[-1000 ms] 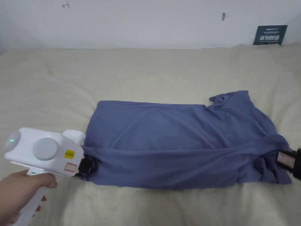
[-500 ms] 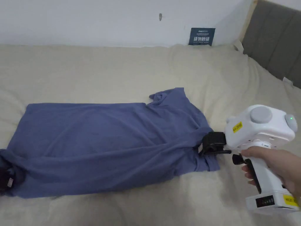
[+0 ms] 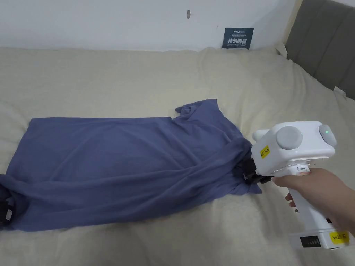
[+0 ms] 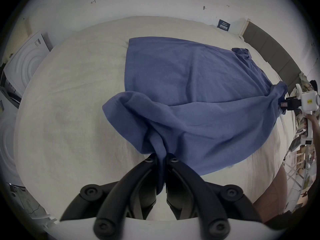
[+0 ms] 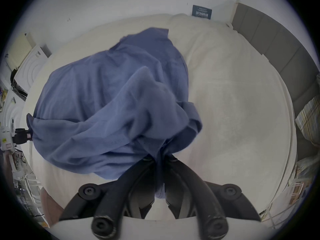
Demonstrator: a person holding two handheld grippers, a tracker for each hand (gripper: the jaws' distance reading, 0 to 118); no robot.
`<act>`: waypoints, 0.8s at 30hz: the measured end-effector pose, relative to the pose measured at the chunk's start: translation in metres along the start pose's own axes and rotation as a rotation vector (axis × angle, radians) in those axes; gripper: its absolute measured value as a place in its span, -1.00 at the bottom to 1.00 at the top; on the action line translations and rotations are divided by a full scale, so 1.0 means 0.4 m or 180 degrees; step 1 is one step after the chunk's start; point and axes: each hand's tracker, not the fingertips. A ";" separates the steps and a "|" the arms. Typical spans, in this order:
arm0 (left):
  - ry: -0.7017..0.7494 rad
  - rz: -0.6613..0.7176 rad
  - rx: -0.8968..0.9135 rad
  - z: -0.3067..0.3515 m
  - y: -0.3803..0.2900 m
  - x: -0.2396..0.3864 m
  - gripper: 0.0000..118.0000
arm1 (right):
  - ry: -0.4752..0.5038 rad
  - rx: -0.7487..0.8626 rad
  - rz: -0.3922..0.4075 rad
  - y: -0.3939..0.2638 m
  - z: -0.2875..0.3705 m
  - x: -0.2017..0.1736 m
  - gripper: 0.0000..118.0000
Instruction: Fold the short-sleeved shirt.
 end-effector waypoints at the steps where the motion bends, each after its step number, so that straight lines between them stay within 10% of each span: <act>1: -0.0002 0.0008 0.0000 0.002 0.002 -0.003 -0.86 | 0.0016 0.0028 0.0011 0.004 0.014 0.008 -0.87; 11: -0.0235 0.0106 0.0241 0.116 0.007 -0.035 -0.87 | 0.0627 0.0138 -0.0337 -0.050 0.185 0.076 -0.88; 24: -0.0522 -0.0021 -0.0197 0.227 -0.230 0.010 -0.87 | 0.0689 -0.0367 -0.0073 -0.305 0.260 0.140 -0.88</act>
